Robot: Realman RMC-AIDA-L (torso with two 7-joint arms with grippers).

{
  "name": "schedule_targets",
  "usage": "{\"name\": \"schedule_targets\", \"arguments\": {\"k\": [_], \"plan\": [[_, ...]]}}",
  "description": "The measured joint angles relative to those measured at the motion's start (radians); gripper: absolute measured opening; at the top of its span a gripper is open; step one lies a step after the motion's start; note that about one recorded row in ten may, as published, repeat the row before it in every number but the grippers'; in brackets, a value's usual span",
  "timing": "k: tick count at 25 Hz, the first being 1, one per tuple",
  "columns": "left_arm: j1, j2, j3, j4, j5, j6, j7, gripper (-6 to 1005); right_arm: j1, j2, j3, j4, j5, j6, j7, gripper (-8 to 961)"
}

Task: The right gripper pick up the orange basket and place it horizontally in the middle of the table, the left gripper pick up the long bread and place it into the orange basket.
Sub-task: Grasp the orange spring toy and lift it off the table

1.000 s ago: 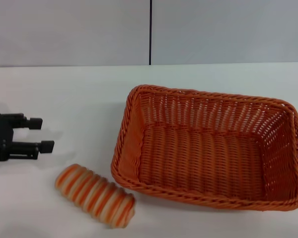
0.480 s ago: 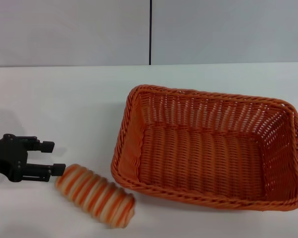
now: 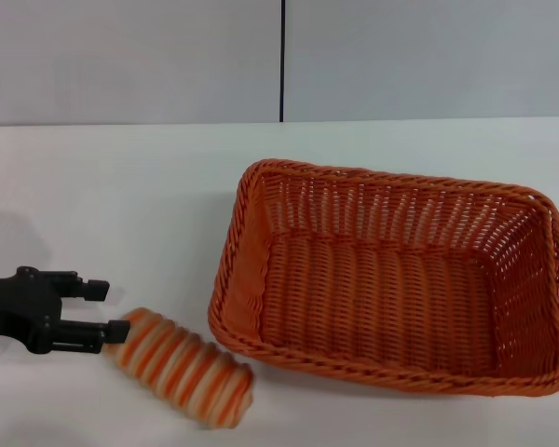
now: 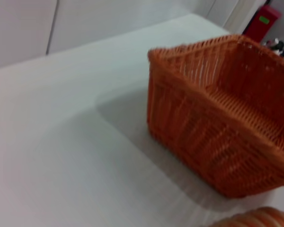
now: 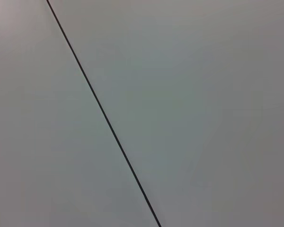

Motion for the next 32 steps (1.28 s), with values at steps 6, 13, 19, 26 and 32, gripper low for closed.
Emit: {"name": "schedule_targets", "arguments": {"k": [6, 13, 19, 26, 32], "plan": [[-0.011, -0.013, 0.0, -0.006, 0.048, -0.023, 0.001, 781, 0.0, 0.0, 0.0, -0.003, -0.001, -0.013, 0.004, 573], [-0.013, -0.034, 0.0, -0.01, 0.059, -0.044, 0.015, 780, -0.002, -0.002, 0.0, -0.005, -0.01, -0.043, 0.004, 571], [-0.014, -0.037, 0.001, -0.015, 0.059, -0.047, 0.024, 780, -0.004, -0.003, 0.0, -0.005, -0.011, -0.053, 0.006, 571], [-0.008, -0.037, 0.002, -0.016, 0.059, -0.043, 0.025, 779, -0.006, -0.006, 0.0, -0.006, -0.011, -0.08, 0.011, 570], [-0.005, -0.038, 0.022, -0.016, 0.059, -0.044, 0.025, 779, -0.008, -0.01, 0.0, -0.007, -0.011, -0.092, 0.013, 569]]}}
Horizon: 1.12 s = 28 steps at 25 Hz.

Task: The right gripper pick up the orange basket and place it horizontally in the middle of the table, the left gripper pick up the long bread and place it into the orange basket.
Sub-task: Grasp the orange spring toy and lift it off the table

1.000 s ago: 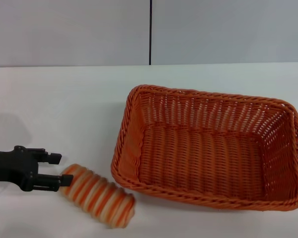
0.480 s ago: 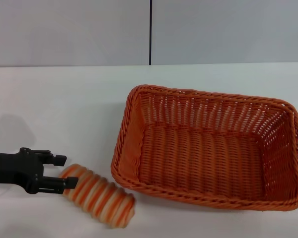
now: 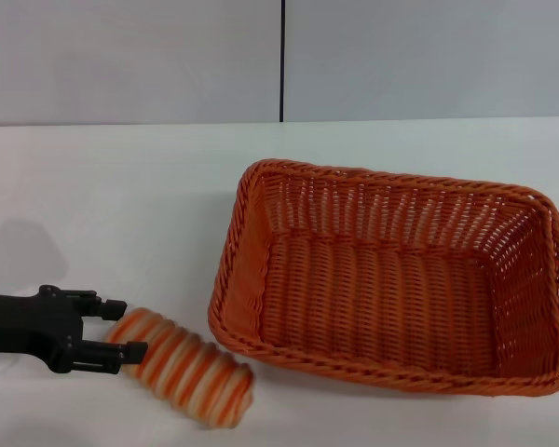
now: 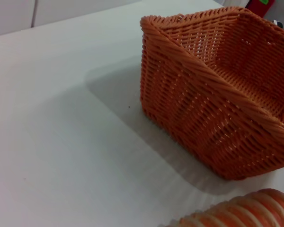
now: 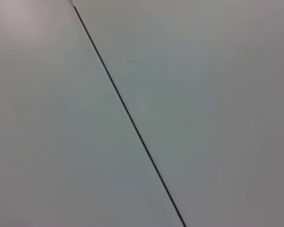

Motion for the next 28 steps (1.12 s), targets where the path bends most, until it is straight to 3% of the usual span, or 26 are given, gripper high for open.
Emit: {"name": "schedule_targets", "arguments": {"k": [9, 14, 19, 28], "plan": [[-0.002, 0.001, 0.006, -0.02, 0.003, 0.002, -0.002, 778, 0.0, 0.002, 0.0, 0.0, 0.0, -0.001, 0.002, 567], [-0.01, 0.005, 0.014, -0.039, 0.026, 0.008, -0.002, 603, -0.002, 0.005, 0.0, 0.001, 0.0, -0.001, 0.002, 566], [-0.011, 0.005, 0.006, -0.039, 0.023, 0.011, -0.002, 496, -0.002, 0.005, 0.0, 0.002, 0.0, -0.001, 0.002, 566], [-0.013, 0.006, 0.011, -0.033, 0.02, 0.023, 0.0, 464, -0.003, 0.003, 0.009, 0.0, 0.005, -0.017, 0.013, 564]]}}
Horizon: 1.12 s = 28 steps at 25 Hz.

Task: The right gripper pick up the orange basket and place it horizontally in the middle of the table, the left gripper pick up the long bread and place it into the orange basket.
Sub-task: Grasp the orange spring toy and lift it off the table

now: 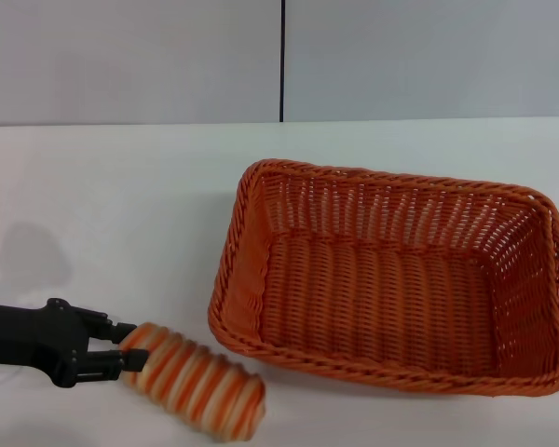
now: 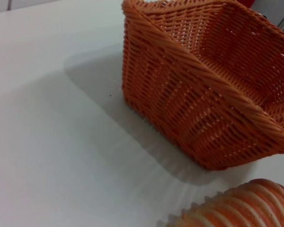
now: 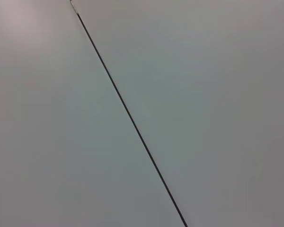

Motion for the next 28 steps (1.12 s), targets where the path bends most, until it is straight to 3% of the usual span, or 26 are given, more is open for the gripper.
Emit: {"name": "schedule_targets", "arguments": {"k": [20, 28], "plan": [[-0.014, 0.002, 0.002, -0.004, 0.001, 0.011, 0.002, 262, 0.003, -0.004, 0.016, 0.002, 0.006, -0.001, 0.008, 561], [-0.014, 0.002, -0.001, -0.005, 0.001, 0.011, 0.002, 234, 0.003, -0.004, 0.017, 0.003, 0.006, -0.001, 0.008, 560]]}}
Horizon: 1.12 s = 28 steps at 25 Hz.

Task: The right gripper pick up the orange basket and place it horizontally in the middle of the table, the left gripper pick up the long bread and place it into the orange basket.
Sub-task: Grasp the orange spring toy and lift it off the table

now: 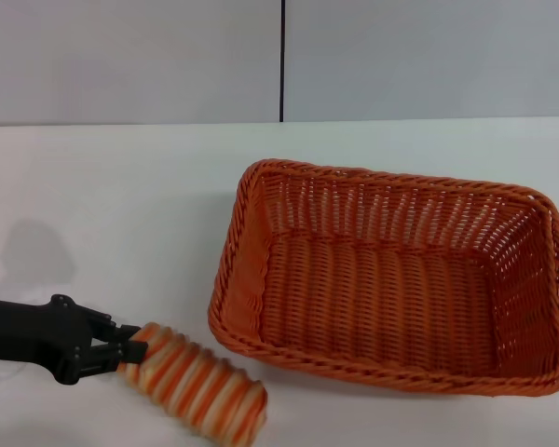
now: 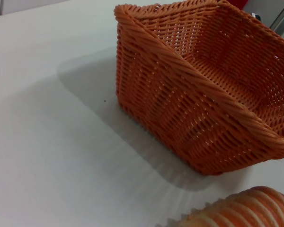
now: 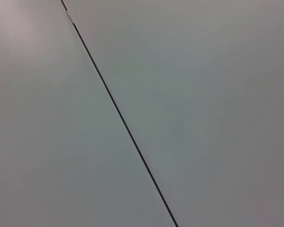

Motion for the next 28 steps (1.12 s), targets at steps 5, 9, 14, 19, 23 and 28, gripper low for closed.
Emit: {"name": "schedule_targets", "arguments": {"k": [5, 9, 14, 19, 23, 28], "plan": [[0.0, 0.0, -0.004, 0.0, -0.001, 0.0, 0.0, 217, -0.001, 0.0, 0.0, 0.001, 0.0, 0.0, 0.0, 559], [0.0, 0.0, -0.003, 0.0, -0.001, 0.0, 0.0, 163, -0.001, 0.001, 0.0, 0.001, 0.0, 0.0, 0.0, 559], [0.0, 0.0, -0.003, 0.0, -0.001, 0.0, 0.0, 129, -0.002, 0.002, 0.0, 0.002, 0.0, 0.0, 0.0, 558], [0.006, 0.002, -0.013, 0.0, -0.001, -0.005, 0.0, 110, -0.002, 0.003, 0.0, 0.005, 0.0, 0.0, 0.0, 557], [0.009, 0.012, -0.065, 0.004, 0.003, -0.011, -0.004, 111, -0.002, 0.003, -0.001, 0.005, -0.001, 0.0, 0.0, 557], [0.009, 0.027, -0.235, 0.009, 0.0, -0.024, -0.006, 109, -0.002, 0.003, -0.005, 0.005, -0.004, 0.0, 0.0, 556]]}}
